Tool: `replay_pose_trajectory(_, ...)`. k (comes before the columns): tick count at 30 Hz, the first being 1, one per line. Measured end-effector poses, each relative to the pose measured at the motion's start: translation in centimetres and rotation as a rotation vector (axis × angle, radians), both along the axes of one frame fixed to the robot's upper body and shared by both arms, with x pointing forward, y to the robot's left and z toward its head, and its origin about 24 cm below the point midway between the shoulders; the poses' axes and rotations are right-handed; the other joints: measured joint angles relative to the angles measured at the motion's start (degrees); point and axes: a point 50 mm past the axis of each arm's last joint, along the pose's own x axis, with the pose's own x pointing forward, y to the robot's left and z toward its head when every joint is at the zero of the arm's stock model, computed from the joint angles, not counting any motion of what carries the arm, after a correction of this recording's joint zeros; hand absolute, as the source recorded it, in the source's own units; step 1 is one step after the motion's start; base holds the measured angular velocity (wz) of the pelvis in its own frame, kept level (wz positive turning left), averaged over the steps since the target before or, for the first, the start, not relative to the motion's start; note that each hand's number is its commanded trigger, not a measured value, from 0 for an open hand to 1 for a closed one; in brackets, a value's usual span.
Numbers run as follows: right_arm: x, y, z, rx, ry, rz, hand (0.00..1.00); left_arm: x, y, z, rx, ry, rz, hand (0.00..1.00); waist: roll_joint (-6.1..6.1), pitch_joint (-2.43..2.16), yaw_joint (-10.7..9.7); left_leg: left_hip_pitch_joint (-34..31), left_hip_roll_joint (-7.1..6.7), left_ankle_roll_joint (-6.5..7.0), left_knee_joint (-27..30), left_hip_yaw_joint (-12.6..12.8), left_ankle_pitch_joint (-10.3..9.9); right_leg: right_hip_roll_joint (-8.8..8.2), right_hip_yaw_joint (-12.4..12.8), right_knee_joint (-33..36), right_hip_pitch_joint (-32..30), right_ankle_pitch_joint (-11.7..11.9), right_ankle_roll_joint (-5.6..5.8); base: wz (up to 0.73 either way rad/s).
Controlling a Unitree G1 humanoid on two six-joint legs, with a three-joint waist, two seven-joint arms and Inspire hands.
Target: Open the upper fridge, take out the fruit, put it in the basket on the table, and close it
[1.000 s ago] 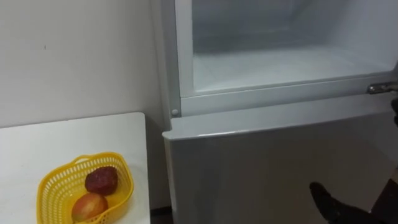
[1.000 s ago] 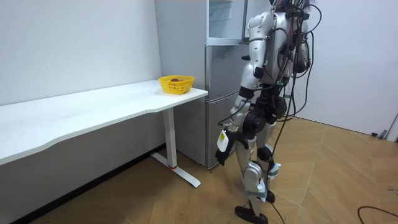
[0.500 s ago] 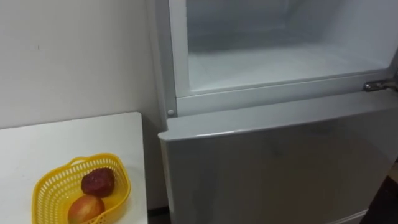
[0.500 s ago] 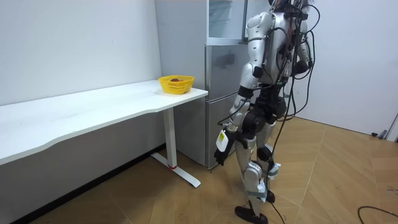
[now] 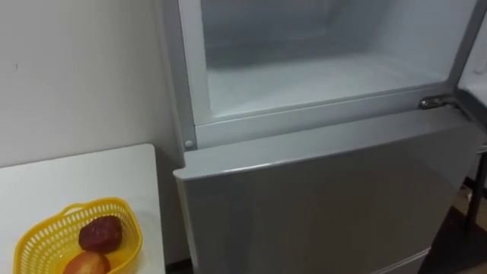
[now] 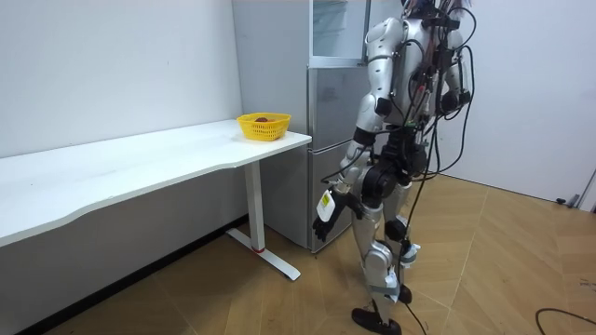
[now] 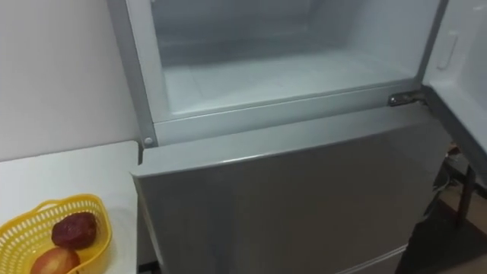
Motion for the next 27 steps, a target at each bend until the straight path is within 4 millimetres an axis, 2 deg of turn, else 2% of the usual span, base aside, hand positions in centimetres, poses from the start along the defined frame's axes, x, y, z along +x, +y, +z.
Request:
replay_pose_trajectory(4, 0.2, -0.7, 1.3, -0.014, -0.064, -0.075, 0.00, -0.1, 0.4, 0.1, 0.010, -0.003, 0.006, 0.00, -0.87, -0.03, -0.5, -0.6, -0.06, 0.00, 0.1, -0.1, 0.0, -0.08, 0.0, 1.0, -1.1, -0.7, 0.07, 0.03)
replay_pose_trajectory(5, 0.1, -1.0, 1.7, -0.024, -0.087, -0.103, 0.00, 0.1, 0.6, 0.2, 0.014, -0.011, 0.011, 0.00, -1.26, -0.24, -0.6, -1.0, -0.05, 0.00, 0.5, -0.3, 0.0, -0.08, -0.1, 1.0, -1.3, -0.7, 0.05, 0.05)
replay_pose_trajectory(7, 0.5, -1.2, 3.5, -0.054, -0.169, -0.124, 0.00, 0.1, 0.8, 0.3, 0.014, -0.015, 0.024, 0.00, -1.56, -0.31, -0.5, -1.0, -0.04, 0.00, 0.5, -0.4, 0.0, -0.06, -0.1, 1.3, -1.4, -0.5, -0.15, 0.00)
replay_pose_trajectory(9, 1.4, -1.8, 6.1, -0.125, -0.268, -0.134, 0.00, 0.1, 1.0, 0.3, 0.018, -0.017, 0.031, 0.00, -2.00, -0.13, -0.5, -0.5, -0.04, 0.00, 0.6, -0.8, 0.0, -0.07, -0.3, 1.0, -0.5, -0.5, -0.16, 0.05)
replay_pose_trajectory(11, 2.3, -1.9, 7.7, -0.195, -0.302, -0.128, 0.00, 0.2, 1.2, 0.4, 0.023, -0.019, 0.028, 0.00, -2.36, -0.13, -0.3, -0.4, -0.04, 0.01, 0.6, -0.9, 0.0, -0.09, -0.5, 0.9, -0.5, -0.5, -0.17, 0.06)
replay_pose_trajectory(13, 2.8, -1.7, 9.2, -0.276, -0.324, -0.103, 0.00, 0.4, 1.2, 0.4, 0.025, -0.024, 0.029, 0.00, -2.47, -0.09, 0.1, -0.4, -0.03, 0.01, 0.6, -1.0, 0.0, -0.09, -0.6, 0.9, -0.5, -0.5, -0.17, 0.00)
replay_pose_trajectory(15, 3.2, -0.8, 11.2, -0.387, -0.366, -0.061, 0.00, 0.6, 1.2, 0.4, 0.025, -0.029, 0.031, 0.00, -2.50, -0.08, 1.3, -0.3, 0.00, 0.00, 0.6, -1.0, 0.0, -0.07, -0.6, 0.9, -0.3, -0.5, -0.20, 0.00)
replay_pose_trajectory(17, 3.6, 0.1, 12.9, -0.457, -0.421, -0.028, 0.00, 0.7, 1.2, 0.4, 0.024, -0.030, 0.030, 0.00, -2.52, -0.07, 1.6, -0.3, 0.00, 0.00, 0.6, -1.2, 0.0, -0.11, -0.8, 0.8, -0.2, -0.5, -0.21, 0.04)
replay_pose_trajectory(20, 4.1, 1.1, 13.5, -0.528, -0.414, 0.019, 0.00, 0.4, 1.2, 0.3, 0.020, -0.018, 0.034, 0.00, -2.53, 0.02, 2.6, -0.2, -0.01, 0.00, 0.5, -1.4, 0.0, -0.11, -0.9, 1.0, 0.1, -0.5, -0.23, -0.01)
replay_pose_trajectory(23, 4.9, 2.4, 13.6, -0.525, -0.423, 0.103, 0.00, 0.7, 1.1, 0.2, 0.018, -0.017, 0.036, 0.00, -2.59, 0.04, 3.1, -0.1, -0.05, -0.04, 0.3, -1.8, 0.0, -0.20, -1.4, 1.5, 0.2, -0.5, -0.26, 0.05)
replay_pose_trajectory(26, 5.3, 3.3, 13.9, -0.555, -0.413, 0.131, 0.00, 0.3, 0.9, 0.1, 0.003, -0.005, 0.049, 0.00, -2.79, 0.13, 3.7, 0.6, -0.67, 0.11, -0.9, -2.8, 0.8, -0.63, -1.7, 2.0, 0.3, -0.7, -0.21, 0.03)
replay_pose_trajectory(27, 5.6, 3.4, 14.4, -0.581, -0.419, 0.130, 0.00, 0.1, 1.1, 0.1, 0.001, -0.008, 0.072, 0.00, -3.01, 0.27, 4.5, 1.0, -0.77, 0.14, -1.0, -3.2, 0.9, -0.74, -1.7, 2.0, 0.4, -0.8, -0.22, -0.07)
